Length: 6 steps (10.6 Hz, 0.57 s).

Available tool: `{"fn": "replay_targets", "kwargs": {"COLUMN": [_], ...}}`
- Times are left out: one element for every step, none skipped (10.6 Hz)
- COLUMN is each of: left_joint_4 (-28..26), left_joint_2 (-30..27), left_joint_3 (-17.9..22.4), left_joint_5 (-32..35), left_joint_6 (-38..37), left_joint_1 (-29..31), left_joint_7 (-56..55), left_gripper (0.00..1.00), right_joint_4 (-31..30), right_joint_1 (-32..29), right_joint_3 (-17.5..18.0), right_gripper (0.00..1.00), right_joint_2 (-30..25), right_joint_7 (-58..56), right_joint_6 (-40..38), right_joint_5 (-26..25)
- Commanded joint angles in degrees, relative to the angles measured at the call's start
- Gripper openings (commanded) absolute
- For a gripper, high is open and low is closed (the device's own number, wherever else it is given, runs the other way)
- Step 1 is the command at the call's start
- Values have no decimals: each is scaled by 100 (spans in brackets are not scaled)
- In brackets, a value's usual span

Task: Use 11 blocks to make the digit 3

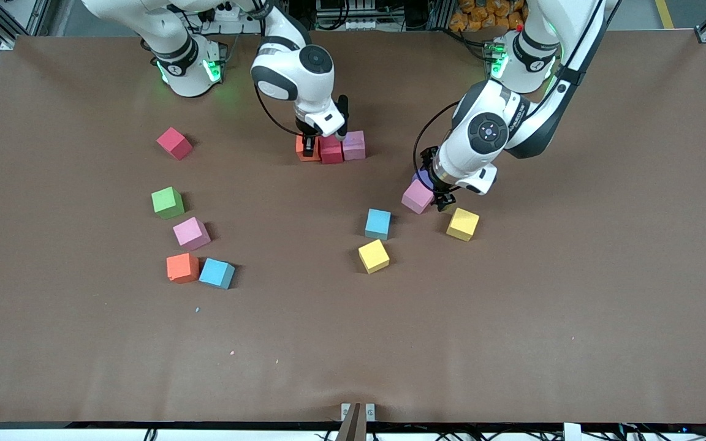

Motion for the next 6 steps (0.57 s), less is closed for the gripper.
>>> {"fn": "replay_targets", "kwargs": {"left_joint_4": [35, 27, 18, 9, 26, 27], "left_joint_2": [252, 305, 331, 427, 506, 559], "left_joint_3": [-48, -39, -22, -13, -13, -13], "left_joint_5": [-136, -75, -57, -22, 248, 633], "left_joint_6": [496, 533, 542, 551, 603, 674], "left_joint_1": [-8, -69, -52, -70, -131, -157], "left_joint_7": [-708, -1068, -1176, -1186, -1273, -1648], "left_gripper": [100, 100, 100, 100, 100, 100], "right_joint_4": [104, 104, 104, 104, 104, 113], "right_joint_1": [22, 31, 31, 39, 40, 31], "right_joint_3": [20, 20, 20, 20, 20, 20], "right_gripper": [0, 0, 0, 0, 0, 0], "right_joint_2": [106, 132, 133, 141, 150, 150], "right_joint_7": [-84, -84, -93, -84, -84, -84], "right_joint_6": [-93, -93, -93, -93, -93, -93], "right_joint_5": [50, 15, -3, -3, -46, -125]}}
